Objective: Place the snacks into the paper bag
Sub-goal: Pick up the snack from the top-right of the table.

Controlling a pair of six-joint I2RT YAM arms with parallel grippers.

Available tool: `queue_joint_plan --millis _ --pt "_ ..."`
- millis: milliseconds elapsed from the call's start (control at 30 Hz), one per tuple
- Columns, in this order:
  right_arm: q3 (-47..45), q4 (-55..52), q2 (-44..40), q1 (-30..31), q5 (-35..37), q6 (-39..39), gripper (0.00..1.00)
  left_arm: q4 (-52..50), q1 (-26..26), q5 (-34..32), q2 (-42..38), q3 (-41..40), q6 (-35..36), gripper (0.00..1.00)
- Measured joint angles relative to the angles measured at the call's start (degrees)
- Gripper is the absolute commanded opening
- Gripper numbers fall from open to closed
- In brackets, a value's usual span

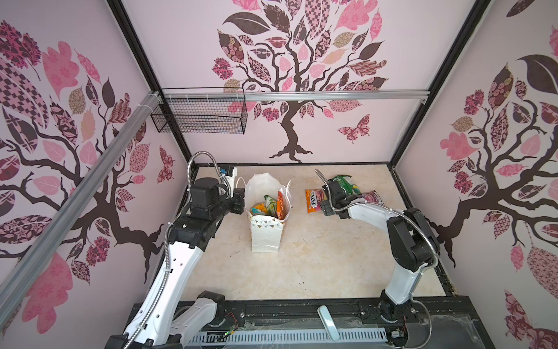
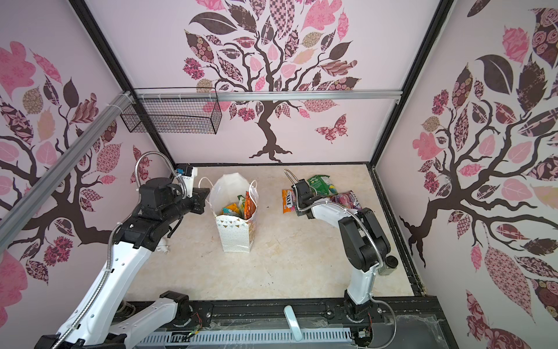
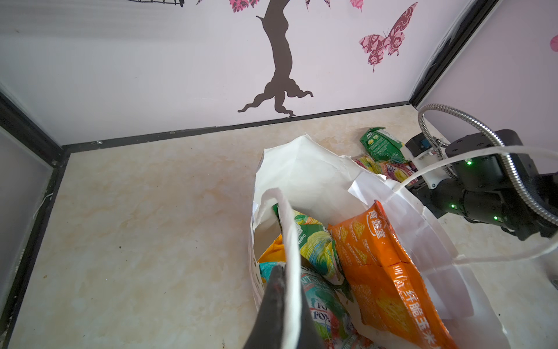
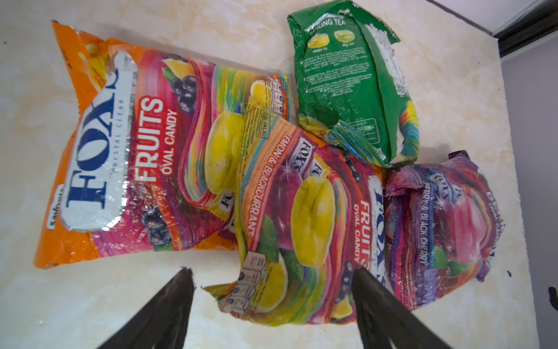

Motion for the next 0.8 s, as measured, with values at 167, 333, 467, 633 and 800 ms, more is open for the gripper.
queue_joint_plan --millis 167,333,467,633,800 --pt "0.0 -0.1 1.0 -0.3 -0.1 -0.2 0.85 0.0 0.0 -0.1 0.0 0.0 0.0 0.0" --pt "0.2 -0.1 2.1 -0.3 -0.1 -0.2 0.85 0.0 0.0 -0.1 0.0 0.0 0.0 0.0" --pt "0.2 0.0 2.8 -0.4 0.3 -0.2 0.84 0.0 0.0 -0.2 0.0 0.0 0.0 0.0" --pt "0.5 -0.1 4.1 -0.5 0.7 -0.2 0.77 -0.2 0.0 -0.2 -0.3 0.0 0.0 0.0" --pt "2.4 -0.1 5.4 -0.6 0.5 0.0 0.58 -0.2 0.0 -0.1 -0.3 0.0 0.0 0.0"
